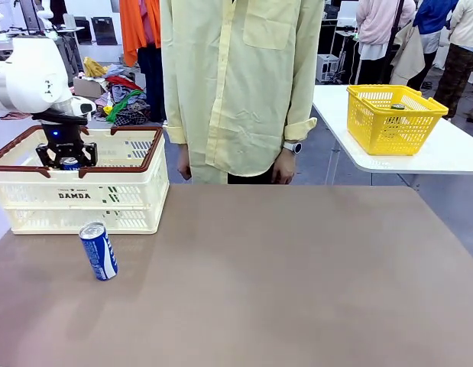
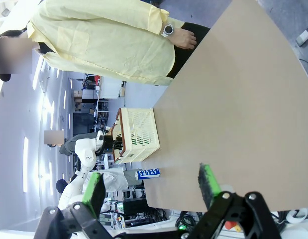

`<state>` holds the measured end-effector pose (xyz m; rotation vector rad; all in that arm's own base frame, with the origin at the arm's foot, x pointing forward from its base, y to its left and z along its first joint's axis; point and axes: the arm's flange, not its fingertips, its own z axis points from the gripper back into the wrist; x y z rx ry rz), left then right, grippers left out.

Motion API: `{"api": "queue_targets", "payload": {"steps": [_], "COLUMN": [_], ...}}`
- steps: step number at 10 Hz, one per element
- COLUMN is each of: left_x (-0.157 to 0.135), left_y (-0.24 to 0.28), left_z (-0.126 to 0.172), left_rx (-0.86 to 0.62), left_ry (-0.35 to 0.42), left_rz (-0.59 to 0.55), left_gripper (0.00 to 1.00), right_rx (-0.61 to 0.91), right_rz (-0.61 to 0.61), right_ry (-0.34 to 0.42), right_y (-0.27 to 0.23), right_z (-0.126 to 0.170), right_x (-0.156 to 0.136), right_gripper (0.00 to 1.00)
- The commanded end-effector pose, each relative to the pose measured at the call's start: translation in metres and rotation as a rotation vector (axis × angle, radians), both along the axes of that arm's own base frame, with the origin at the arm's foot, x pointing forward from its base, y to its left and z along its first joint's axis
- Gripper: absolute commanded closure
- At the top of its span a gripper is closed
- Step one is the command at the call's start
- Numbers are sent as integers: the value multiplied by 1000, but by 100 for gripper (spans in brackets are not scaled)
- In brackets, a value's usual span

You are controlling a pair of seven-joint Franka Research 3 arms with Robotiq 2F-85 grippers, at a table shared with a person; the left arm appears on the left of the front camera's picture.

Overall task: Place the drinks into the Shopping basket.
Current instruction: Pick up one drink and place it into the Shopping basket.

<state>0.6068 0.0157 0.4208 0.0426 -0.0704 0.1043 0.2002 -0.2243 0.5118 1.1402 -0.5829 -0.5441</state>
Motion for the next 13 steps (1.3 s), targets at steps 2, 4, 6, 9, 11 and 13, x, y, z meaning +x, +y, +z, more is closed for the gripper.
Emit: {"api": "queue_targets", "payload": {"steps": [2, 4, 6, 9, 11, 13], "left_x": [2, 0, -8, -44, -81, -125], "left_y": [0, 0, 0, 28, 85, 171], "left_z": [13, 25, 55, 168, 228, 237], "left_rx": [15, 15, -14, -382, -750, -1160], "left_ry": [-30, -53, -108, -189, -166, -269], "left_rz": [26, 18, 15, -98, -185, -257], "left_gripper": [0, 0, 0, 0, 0, 0], "right_rx": [4, 4, 4, 4, 4, 4], "right_rz": [8, 8, 8, 8, 8, 8], "right_ry": [-23, -23, -23, -23, -23, -23], "right_y": [0, 0, 0, 0, 0, 0], "right_z": [2, 2, 2, 2, 2, 2], "right_x": [1, 1, 1, 1, 1, 1], "right_gripper": [0, 0, 0, 0, 0, 0]}}
